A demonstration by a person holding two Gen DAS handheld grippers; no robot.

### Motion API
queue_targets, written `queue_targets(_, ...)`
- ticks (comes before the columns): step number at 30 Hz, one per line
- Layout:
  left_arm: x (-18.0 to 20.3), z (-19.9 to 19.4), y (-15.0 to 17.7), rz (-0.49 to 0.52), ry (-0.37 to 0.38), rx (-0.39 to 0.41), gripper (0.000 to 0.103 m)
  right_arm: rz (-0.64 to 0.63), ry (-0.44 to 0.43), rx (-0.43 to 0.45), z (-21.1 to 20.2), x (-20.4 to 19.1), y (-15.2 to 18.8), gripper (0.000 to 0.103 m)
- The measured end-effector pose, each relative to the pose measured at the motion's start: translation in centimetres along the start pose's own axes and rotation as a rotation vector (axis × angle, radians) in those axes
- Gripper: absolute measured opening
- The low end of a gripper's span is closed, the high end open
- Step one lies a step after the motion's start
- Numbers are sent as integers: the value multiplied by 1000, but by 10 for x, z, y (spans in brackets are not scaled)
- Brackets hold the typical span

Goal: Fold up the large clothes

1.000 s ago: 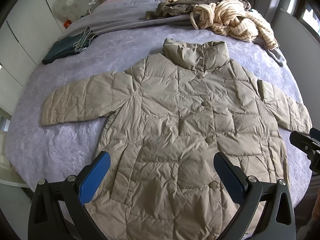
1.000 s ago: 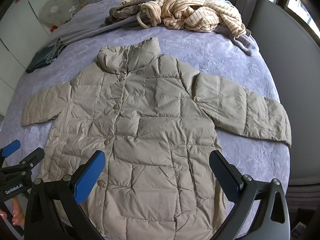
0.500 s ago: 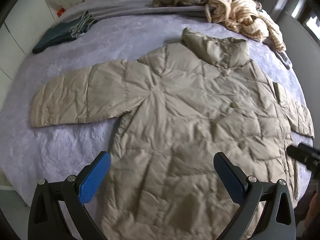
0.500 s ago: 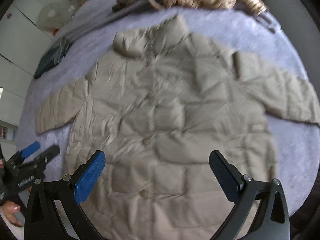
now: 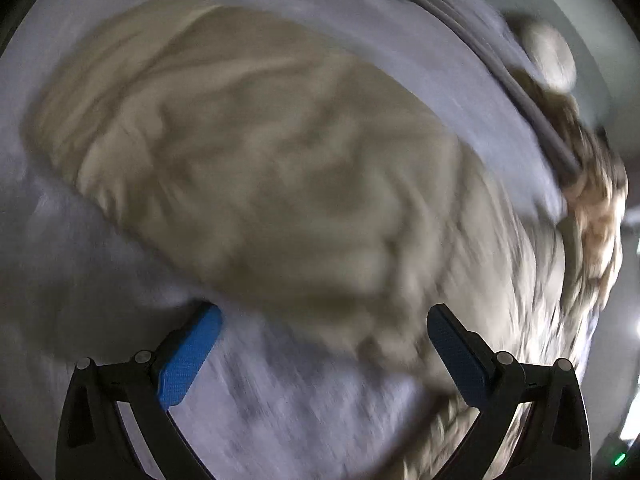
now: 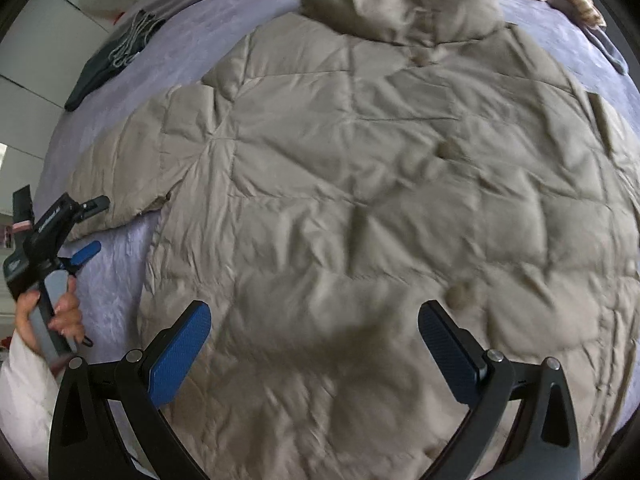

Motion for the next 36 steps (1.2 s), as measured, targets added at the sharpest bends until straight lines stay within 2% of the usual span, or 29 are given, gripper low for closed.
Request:
queue_targets(1,-7,2,-9,-25,16,21,103,-1,-7,8,4,-6,-3,103)
queue_targets(3,-13,3,-28,-34,-3,70,103,-4,-24,29,8,-16,-10,103)
queue_targets(5,-15,5,-46,-19,-50,115,93,-5,-41,55,15,-28,-20,103)
queue_targets(7,-16,11,-58,-2,-89,122,43,-1,-70,68,24,-40,-32,103)
queue_targets(9,-13,8,-66,10,-36,152,8,1,-94,75,32,-51,-39,103)
queue_targets(11,-6,-6,-70,44,-77,187,8,14,-131,90,38,-64,-47,103)
queue_targets(12,3,-18,-70,95,-117,216,8,27,-150,95,39,-68,-50,102)
queue_targets(13,9,-29,-70,133,-137,241,8,50,-190,97,41,-74,-53,96)
queue_targets(14,15,-41,-73,168,-139,269,8,74,-238,95,43,-79,-56,75)
queue_targets(15,26,-53,-73,200,-135,293,8,89,-276,85,47,-83,-58,62)
queue_targets(16,36,-67,-73,237,-130,321,8,98,-313,65,53,-90,-59,38)
queue_targets(17,47,-78,-73,275,-126,346,8,105,-360,38,62,-99,-60,31)
queue_targets(21,105,-112,-71,440,-52,419,8,112,-472,-33,92,-122,-59,24)
queue_targets(25,179,-112,-56,555,62,395,8,139,-485,-96,117,-125,-49,21)
queue_targets(28,245,-98,-36,641,124,370,8,103,-529,-163,110,-121,-40,20)
queue_targets(30,278,-91,-15,683,175,347,8,91,-543,-166,92,-102,-35,21)
queue_targets(33,341,-64,22,801,212,282,8,130,-498,-104,56,-34,-31,21)
queue_targets(34,352,-54,33,822,216,258,8,159,-465,-67,40,1,-30,21)
queue_targets(36,378,-23,60,875,198,207,8,207,-409,-16,18,53,-29,21)
Point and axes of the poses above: each gripper's, at about its wrist camera, not at the fingertips, and z roughly the way its jaws point, x to its right, y to its underside, the point moved 5 cm from there along z, roughly the way its jaws point, and after that the axes turned 13 degrees about z, right-handed, at the moved point
